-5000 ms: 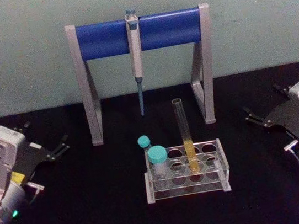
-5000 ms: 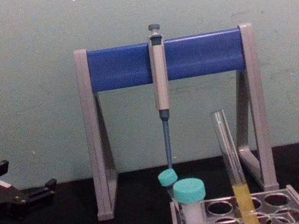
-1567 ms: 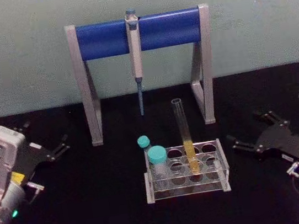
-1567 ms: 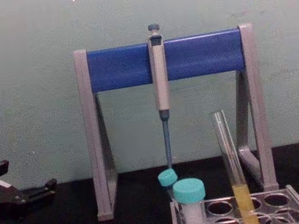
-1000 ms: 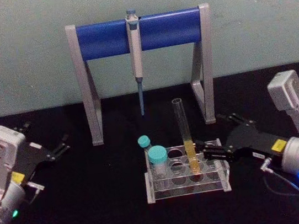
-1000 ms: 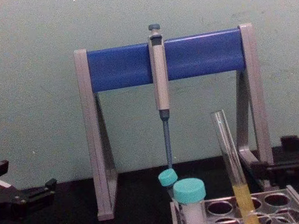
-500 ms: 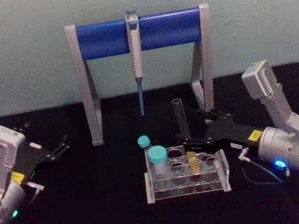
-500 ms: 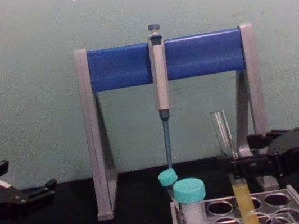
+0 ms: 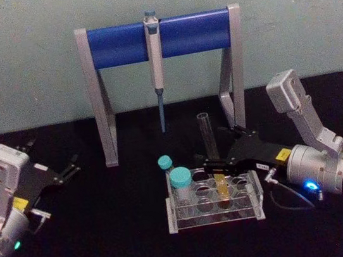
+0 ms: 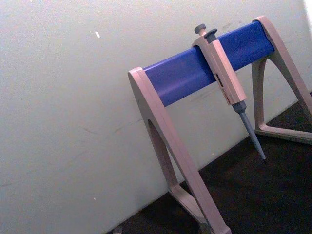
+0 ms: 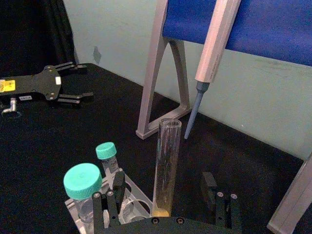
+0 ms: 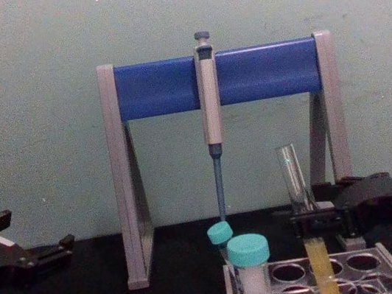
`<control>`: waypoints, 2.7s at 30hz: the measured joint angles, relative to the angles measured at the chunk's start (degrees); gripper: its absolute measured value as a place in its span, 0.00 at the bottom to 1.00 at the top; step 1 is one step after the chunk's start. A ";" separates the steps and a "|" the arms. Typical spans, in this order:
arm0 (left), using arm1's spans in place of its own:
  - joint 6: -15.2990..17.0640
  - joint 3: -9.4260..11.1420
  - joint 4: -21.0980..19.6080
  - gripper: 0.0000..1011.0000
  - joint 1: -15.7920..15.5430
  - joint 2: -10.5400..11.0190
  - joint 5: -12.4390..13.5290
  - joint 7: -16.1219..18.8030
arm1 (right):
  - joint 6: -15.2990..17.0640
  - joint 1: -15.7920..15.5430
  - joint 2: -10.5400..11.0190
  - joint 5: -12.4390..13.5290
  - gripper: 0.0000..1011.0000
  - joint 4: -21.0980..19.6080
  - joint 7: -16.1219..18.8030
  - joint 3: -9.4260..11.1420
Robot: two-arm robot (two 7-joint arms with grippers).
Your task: Pick up the test tube from the test tube rack, shake it, then place it back into the test tube rack.
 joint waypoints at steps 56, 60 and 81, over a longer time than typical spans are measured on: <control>0.00 0.00 0.00 1.00 0.00 0.00 0.00 0.00 | -0.07 -0.20 0.17 0.14 0.21 -0.25 -0.13 0.13; 0.00 0.00 0.00 1.00 0.00 0.00 0.00 0.00 | -0.07 -0.20 0.17 0.14 0.21 -0.24 -0.13 0.13; 0.00 0.00 0.00 1.00 0.00 0.00 0.00 0.00 | -5.28 -3.20 1.14 2.25 0.21 -1.41 1.45 2.31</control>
